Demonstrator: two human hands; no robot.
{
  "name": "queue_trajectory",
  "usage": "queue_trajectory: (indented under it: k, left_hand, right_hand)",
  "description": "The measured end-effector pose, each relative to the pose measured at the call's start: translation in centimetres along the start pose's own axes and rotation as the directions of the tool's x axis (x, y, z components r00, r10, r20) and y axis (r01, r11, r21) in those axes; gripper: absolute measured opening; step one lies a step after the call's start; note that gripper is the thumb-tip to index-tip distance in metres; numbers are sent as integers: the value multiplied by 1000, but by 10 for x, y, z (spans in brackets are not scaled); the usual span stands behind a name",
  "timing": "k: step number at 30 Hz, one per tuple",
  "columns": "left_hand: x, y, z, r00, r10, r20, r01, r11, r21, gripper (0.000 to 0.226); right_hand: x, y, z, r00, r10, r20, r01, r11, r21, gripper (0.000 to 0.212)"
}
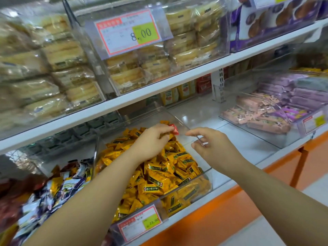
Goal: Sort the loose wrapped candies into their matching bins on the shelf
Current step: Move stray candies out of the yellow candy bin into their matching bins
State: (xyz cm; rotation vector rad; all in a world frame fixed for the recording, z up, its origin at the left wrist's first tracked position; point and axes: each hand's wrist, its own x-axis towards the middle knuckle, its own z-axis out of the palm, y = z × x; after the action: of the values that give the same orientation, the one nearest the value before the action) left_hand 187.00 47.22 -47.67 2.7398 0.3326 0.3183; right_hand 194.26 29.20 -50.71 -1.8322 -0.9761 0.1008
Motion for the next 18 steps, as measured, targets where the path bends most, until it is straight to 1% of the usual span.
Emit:
queue_trajectory:
  k: [2, 4, 7, 10, 13, 18]
  left_hand:
    - [-21, 8, -17, 994, 31, -101, -35, 999, -38, 37]
    - [-46, 8, -32, 982, 26, -186, -39, 997, -67, 37]
    - [-87, -3, -52, 953, -19, -302, -7, 996, -84, 36]
    - [-128, -22, -71, 908, -80, -411, 60, 996, -61, 37]
    - [-167, -46, -87, 875, -176, -452, 189, 982, -16, 38]
    - [-217, -80, -103, 847, -269, -458, 331, 942, 60, 40]
  right_hand:
    - [-2, -5, 0, 999, -19, -30, 18, 998, -54, 28]
    - [-5, -13, -1, 995, -66, -72, 58, 992, -114, 26]
    - [-8, -32, 3, 985, -125, -120, 107, 984, -145, 22]
    - [-12, -54, 17, 976, -190, -104, 173, 973, -153, 21]
    - [-17, -77, 37, 970, -238, -45, 229, 962, -150, 18]
    - [-19, -97, 67, 961, -274, 45, 277, 951, -140, 18]
